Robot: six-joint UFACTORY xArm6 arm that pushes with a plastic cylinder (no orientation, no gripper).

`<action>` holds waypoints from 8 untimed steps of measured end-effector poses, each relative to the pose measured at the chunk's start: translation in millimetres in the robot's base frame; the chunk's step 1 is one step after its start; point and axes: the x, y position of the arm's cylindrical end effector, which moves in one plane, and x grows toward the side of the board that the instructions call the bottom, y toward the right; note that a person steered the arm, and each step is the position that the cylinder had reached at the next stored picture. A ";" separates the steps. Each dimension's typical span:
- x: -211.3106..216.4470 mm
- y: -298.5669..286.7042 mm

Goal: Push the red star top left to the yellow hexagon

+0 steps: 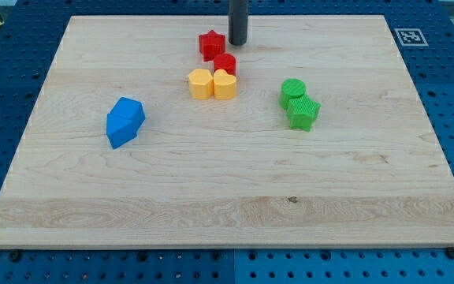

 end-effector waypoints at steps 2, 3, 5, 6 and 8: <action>-9.5 -12.1; 10.8 -12.6; 21.3 -46.4; 23.0 -63.6; 39.2 -121.5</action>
